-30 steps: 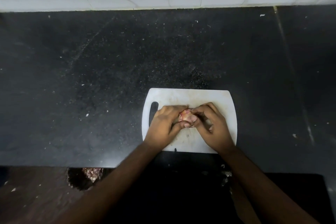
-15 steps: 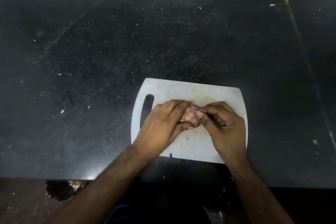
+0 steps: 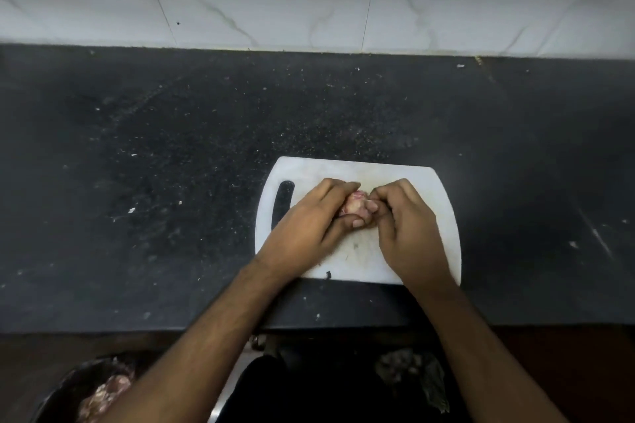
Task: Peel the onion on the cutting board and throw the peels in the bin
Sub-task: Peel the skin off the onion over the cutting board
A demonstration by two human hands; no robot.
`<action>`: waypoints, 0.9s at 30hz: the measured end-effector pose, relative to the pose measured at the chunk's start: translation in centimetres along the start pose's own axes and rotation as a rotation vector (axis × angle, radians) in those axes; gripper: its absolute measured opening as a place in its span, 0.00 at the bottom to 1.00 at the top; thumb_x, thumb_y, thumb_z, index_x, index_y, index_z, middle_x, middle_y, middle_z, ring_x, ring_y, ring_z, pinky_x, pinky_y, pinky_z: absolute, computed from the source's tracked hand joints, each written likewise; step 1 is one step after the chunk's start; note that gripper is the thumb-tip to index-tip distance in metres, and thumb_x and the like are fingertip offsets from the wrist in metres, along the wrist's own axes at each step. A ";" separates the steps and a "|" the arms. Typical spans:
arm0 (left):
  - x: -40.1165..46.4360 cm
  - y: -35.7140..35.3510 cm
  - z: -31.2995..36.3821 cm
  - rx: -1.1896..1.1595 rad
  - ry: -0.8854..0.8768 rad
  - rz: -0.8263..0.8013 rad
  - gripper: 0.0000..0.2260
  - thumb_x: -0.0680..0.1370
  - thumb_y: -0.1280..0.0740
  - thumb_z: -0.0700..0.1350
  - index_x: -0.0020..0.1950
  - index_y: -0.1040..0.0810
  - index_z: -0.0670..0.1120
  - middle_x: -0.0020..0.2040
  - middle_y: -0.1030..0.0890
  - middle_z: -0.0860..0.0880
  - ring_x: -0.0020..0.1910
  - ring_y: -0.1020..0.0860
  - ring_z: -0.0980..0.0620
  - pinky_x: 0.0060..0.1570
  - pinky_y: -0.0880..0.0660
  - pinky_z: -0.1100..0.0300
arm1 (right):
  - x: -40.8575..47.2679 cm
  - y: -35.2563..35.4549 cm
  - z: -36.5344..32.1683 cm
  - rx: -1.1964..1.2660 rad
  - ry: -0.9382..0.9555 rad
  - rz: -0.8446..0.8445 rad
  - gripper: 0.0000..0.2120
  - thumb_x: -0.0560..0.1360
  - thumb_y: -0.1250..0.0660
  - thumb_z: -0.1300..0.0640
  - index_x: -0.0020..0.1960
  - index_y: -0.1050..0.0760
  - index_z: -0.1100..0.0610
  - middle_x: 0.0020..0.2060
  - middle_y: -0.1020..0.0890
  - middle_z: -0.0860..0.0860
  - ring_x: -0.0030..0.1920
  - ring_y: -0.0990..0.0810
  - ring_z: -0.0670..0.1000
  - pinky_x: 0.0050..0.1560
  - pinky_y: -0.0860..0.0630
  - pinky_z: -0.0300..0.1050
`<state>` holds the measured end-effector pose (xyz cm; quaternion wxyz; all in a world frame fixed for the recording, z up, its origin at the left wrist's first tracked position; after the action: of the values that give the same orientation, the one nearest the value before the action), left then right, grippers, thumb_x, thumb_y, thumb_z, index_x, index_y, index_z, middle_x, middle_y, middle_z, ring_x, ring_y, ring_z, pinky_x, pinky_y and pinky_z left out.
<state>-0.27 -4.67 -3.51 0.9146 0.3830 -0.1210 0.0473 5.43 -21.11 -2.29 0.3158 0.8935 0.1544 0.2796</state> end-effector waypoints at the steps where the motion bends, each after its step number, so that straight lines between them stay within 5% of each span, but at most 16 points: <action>1: -0.1 0.1 0.0 -0.017 0.008 0.010 0.25 0.84 0.36 0.55 0.77 0.28 0.44 0.67 0.23 0.49 0.63 0.23 0.54 0.63 0.26 0.61 | 0.0 0.0 -0.1 -0.005 0.008 0.002 0.05 0.81 0.38 0.64 0.50 0.24 0.59 0.47 0.24 0.47 0.45 0.25 0.45 0.47 0.28 0.38; 6: -1.4 0.5 0.5 -0.014 0.019 0.049 0.21 0.84 0.32 0.44 0.76 0.26 0.43 0.67 0.21 0.46 0.64 0.24 0.54 0.61 0.36 0.78 | -1.2 0.4 -0.7 0.042 -0.046 -0.019 0.06 0.84 0.39 0.60 0.50 0.25 0.57 0.47 0.23 0.50 0.46 0.24 0.46 0.49 0.27 0.39; 12: -3.1 0.9 1.6 0.024 0.056 0.090 0.18 0.86 0.36 0.45 0.76 0.27 0.44 0.68 0.20 0.46 0.66 0.23 0.49 0.68 0.28 0.56 | -2.8 1.0 -1.0 0.167 -0.126 0.034 0.08 0.86 0.43 0.58 0.50 0.27 0.54 0.48 0.22 0.51 0.47 0.20 0.48 0.47 0.23 0.39; 16: -4.2 0.8 2.3 0.054 0.053 0.102 0.18 0.86 0.36 0.46 0.76 0.28 0.42 0.70 0.21 0.45 0.68 0.23 0.48 0.65 0.32 0.64 | -3.5 1.3 -0.7 0.285 -0.200 0.098 0.05 0.85 0.40 0.58 0.51 0.26 0.54 0.48 0.19 0.53 0.46 0.16 0.54 0.43 0.20 0.37; 21: -4.6 0.5 2.8 0.084 0.050 0.070 0.19 0.87 0.37 0.45 0.77 0.29 0.41 0.72 0.22 0.43 0.70 0.24 0.45 0.68 0.33 0.61 | -4.2 1.1 -1.8 0.239 -0.141 0.101 0.14 0.83 0.43 0.63 0.63 0.27 0.49 0.48 0.17 0.46 0.47 0.17 0.47 0.51 0.17 0.52; 24: -4.5 0.6 2.6 0.068 0.041 0.078 0.20 0.87 0.39 0.45 0.79 0.31 0.42 0.72 0.22 0.43 0.71 0.24 0.46 0.68 0.33 0.61 | -4.4 1.4 -2.7 0.276 -0.078 0.077 0.10 0.82 0.34 0.53 0.63 0.22 0.50 0.53 0.18 0.43 0.50 0.18 0.45 0.53 0.19 0.46; 27: -4.3 0.6 2.5 -0.001 0.019 0.069 0.20 0.88 0.41 0.44 0.81 0.35 0.50 0.68 0.20 0.47 0.66 0.23 0.51 0.65 0.31 0.62 | -4.0 0.9 -2.8 0.280 -0.044 -0.019 0.14 0.74 0.23 0.58 0.59 0.17 0.50 0.52 0.19 0.44 0.48 0.17 0.44 0.54 0.22 0.38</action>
<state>-4.98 -5.99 -2.47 0.9138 0.3774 -0.1255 0.0825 0.65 -22.31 -1.49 0.1939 0.9332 0.1933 0.2329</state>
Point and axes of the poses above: each hand's wrist, its own x-axis towards the middle knuckle, its own y-axis out of the back of the hand, z = x × y, the point moved 3 cm from there along x, towards the middle knuckle
